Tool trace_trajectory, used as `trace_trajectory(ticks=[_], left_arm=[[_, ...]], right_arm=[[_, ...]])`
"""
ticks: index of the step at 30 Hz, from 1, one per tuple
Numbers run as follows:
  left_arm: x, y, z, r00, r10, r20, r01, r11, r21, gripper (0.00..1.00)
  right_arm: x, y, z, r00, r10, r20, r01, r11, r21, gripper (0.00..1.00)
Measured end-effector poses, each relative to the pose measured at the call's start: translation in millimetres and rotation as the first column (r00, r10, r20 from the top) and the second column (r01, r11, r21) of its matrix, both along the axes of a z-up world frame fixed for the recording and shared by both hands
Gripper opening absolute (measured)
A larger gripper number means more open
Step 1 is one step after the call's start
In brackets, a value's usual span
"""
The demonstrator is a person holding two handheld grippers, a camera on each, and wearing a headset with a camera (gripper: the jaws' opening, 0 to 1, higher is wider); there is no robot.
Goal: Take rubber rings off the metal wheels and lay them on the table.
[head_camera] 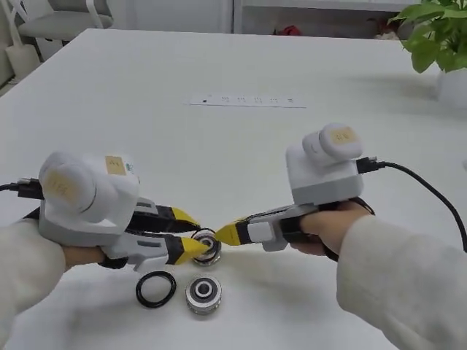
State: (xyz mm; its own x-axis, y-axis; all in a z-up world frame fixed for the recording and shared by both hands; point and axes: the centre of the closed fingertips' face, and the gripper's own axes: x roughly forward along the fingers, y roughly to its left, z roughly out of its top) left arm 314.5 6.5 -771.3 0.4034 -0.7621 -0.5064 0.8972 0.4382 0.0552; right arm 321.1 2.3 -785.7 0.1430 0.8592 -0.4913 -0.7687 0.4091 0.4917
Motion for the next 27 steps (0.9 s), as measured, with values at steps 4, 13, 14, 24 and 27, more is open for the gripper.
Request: trace_trajectory(ticks=[4,13,14,24,27], left_arm=[[2.5,3.3,18.0,1.000,0.010,0.026,-0.010,1.000,-0.026,0.32],[-2.4,21.2,45.2,0.998,0.022,0.055,-0.019,0.999,-0.038,0.46],[-2.8,23.4,47.4,0.998,0.028,0.055,-0.026,0.999,-0.042,0.49],[-5.2,56.3,69.2,0.989,0.115,0.096,-0.107,0.991,-0.080,0.62],[-9.2,63.7,68.9,0.986,0.135,0.095,-0.127,0.988,-0.085,0.66]], right_arm=[[0.5,-1.1,2.4,1.000,-0.008,-0.004,0.008,1.000,0.008,0.00],[3.5,-3.8,7.5,0.999,-0.032,-0.011,0.032,0.999,0.029,0.00],[3.9,-4.2,7.7,0.999,-0.034,-0.012,0.035,0.999,0.030,0.00],[6.6,-5.8,20.9,0.997,-0.072,-0.012,0.073,0.995,0.075,0.00],[8.8,-7.8,24.9,0.996,-0.087,-0.012,0.088,0.992,0.088,0.00]])
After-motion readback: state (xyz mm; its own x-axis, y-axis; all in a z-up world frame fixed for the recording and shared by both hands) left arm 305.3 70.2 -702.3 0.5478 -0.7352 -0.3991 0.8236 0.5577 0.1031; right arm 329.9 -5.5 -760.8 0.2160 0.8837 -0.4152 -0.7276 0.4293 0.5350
